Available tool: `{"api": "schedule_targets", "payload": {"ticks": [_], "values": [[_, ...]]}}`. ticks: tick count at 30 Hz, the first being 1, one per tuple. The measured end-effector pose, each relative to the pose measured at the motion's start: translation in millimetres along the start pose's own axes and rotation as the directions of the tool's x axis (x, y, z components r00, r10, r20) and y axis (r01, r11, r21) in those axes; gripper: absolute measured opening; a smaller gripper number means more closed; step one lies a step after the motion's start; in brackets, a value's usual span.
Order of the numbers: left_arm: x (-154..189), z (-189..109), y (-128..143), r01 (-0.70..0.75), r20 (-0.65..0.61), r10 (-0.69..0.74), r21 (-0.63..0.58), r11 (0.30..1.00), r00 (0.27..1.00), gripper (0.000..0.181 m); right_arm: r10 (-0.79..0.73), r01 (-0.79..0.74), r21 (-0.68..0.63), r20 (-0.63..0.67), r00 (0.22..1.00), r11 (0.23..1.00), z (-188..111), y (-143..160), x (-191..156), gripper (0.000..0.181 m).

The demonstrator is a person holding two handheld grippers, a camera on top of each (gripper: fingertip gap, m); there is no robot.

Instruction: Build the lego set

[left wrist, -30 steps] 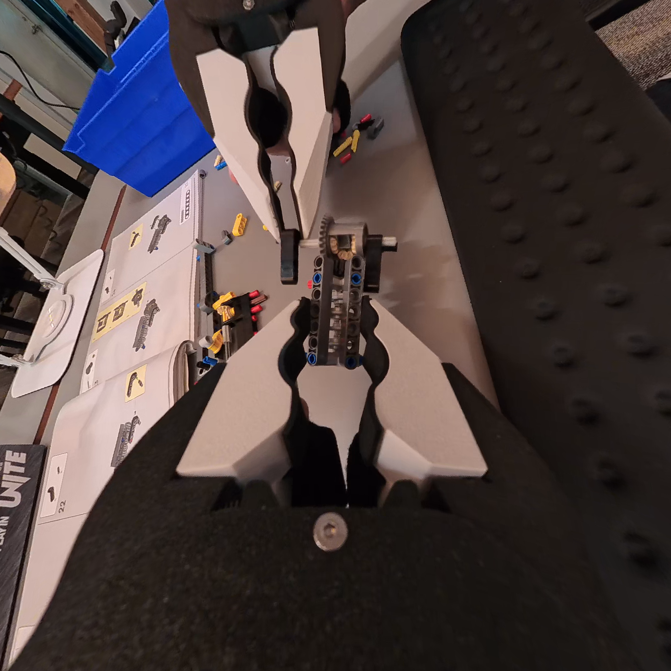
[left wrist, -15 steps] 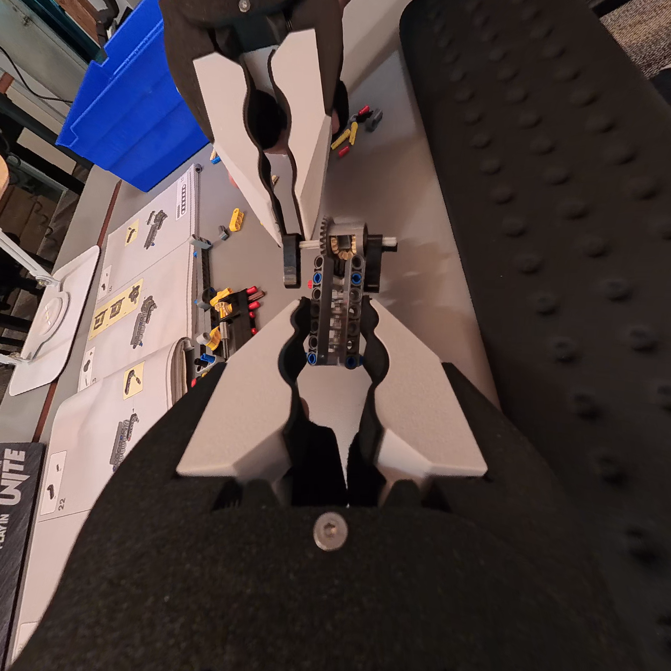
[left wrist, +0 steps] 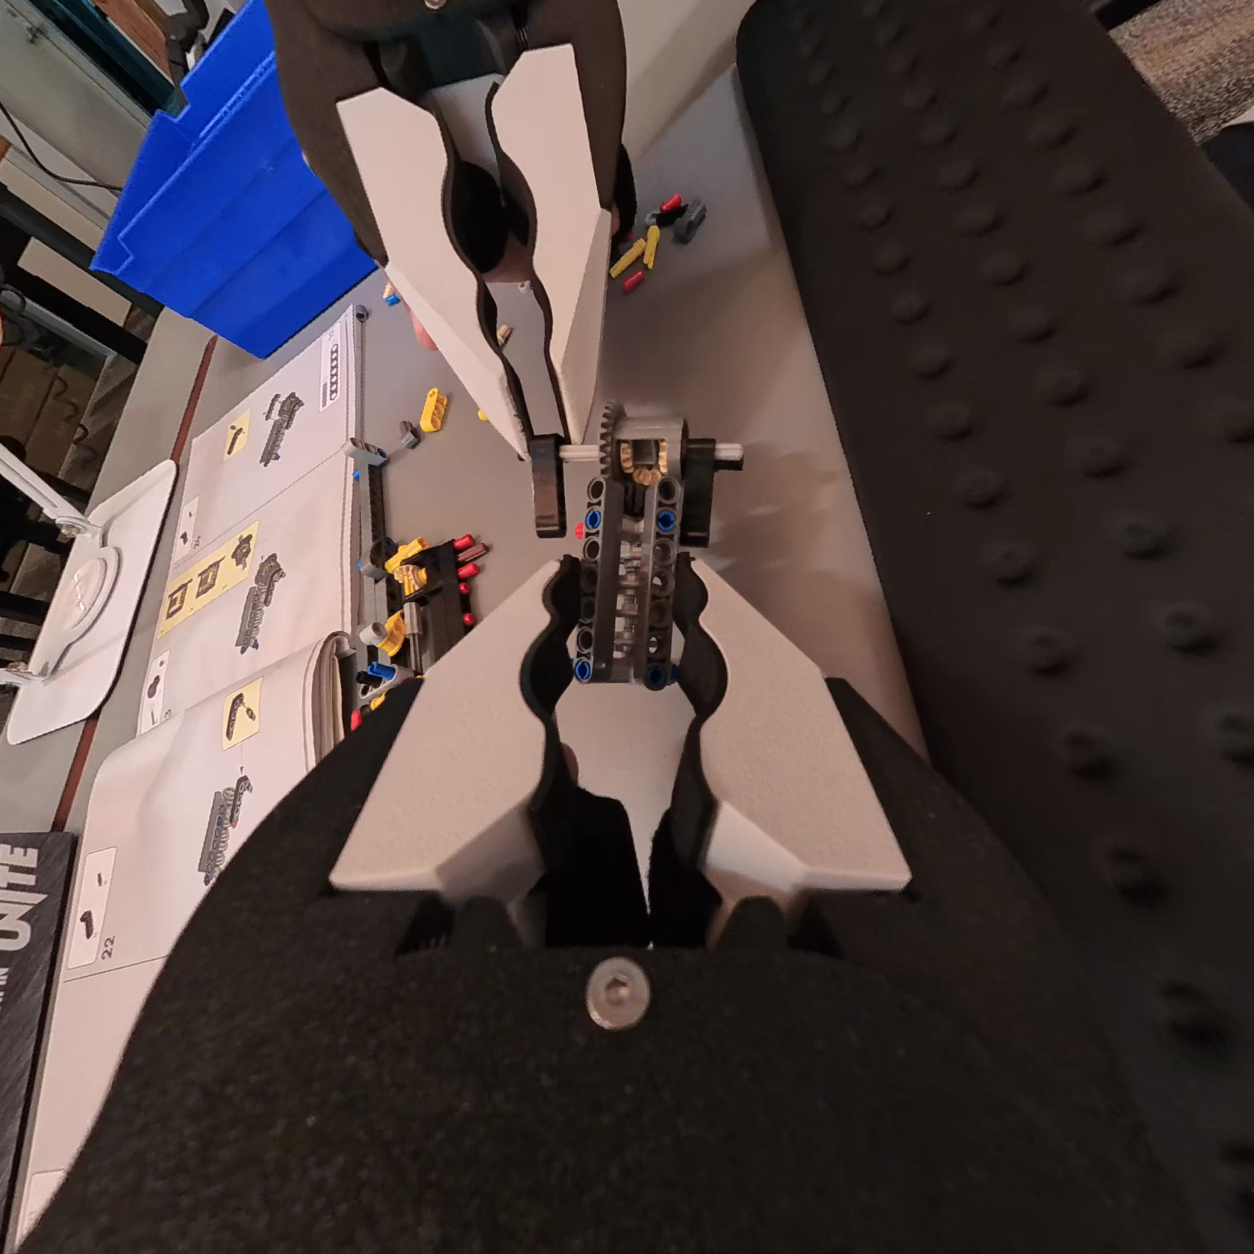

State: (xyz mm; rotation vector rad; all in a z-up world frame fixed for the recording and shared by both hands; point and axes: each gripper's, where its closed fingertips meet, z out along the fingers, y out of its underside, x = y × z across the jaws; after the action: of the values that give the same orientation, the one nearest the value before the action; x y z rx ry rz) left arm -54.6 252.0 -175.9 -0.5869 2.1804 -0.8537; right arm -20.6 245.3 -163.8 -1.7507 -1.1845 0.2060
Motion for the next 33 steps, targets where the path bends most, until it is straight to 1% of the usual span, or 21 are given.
{"api": "schedule_targets", "payload": {"ticks": [5,14,19,25,28,30,32,33], "values": [[0,0,0,-0.007,0.003,0.007,0.002,1.000,1.000,0.026,0.035,-0.036,0.031,0.035,0.999,0.999,-1,-5,1,0.009],[0,-1,1,-0.003,0.001,0.003,-0.003,1.000,1.000,0.026,0.015,-0.016,0.009,0.033,0.999,1.000,3,-1,2,0.009],[-1,-1,1,0.003,-0.002,-0.003,-0.001,1.000,1.000,0.026,0.075,-0.077,0.042,0.045,0.996,0.996,2,-3,2,0.009],[0,0,3,0.007,-0.008,-0.007,-0.008,1.000,1.000,0.026,0.112,-0.115,0.060,0.054,0.992,0.992,2,-3,2,0.008],[1,0,5,0.002,-0.011,-0.002,-0.019,1.000,1.000,0.026,0.114,-0.116,0.041,0.046,0.992,0.992,1,1,6,0.008],[2,0,4,0.002,-0.015,-0.003,-0.018,1.000,1.000,0.026,0.174,-0.174,0.008,0.013,0.985,0.985,-6,8,15,0.002],[3,0,4,0.005,-0.021,-0.005,-0.022,1.000,1.000,0.026,0.272,-0.273,-0.087,-0.026,0.962,0.958,-12,24,26,0.002],[3,0,5,0.006,-0.021,-0.007,-0.027,1.000,1.000,0.026,0.312,-0.312,-0.136,-0.026,0.950,0.940,-15,33,29,0.009]]}}
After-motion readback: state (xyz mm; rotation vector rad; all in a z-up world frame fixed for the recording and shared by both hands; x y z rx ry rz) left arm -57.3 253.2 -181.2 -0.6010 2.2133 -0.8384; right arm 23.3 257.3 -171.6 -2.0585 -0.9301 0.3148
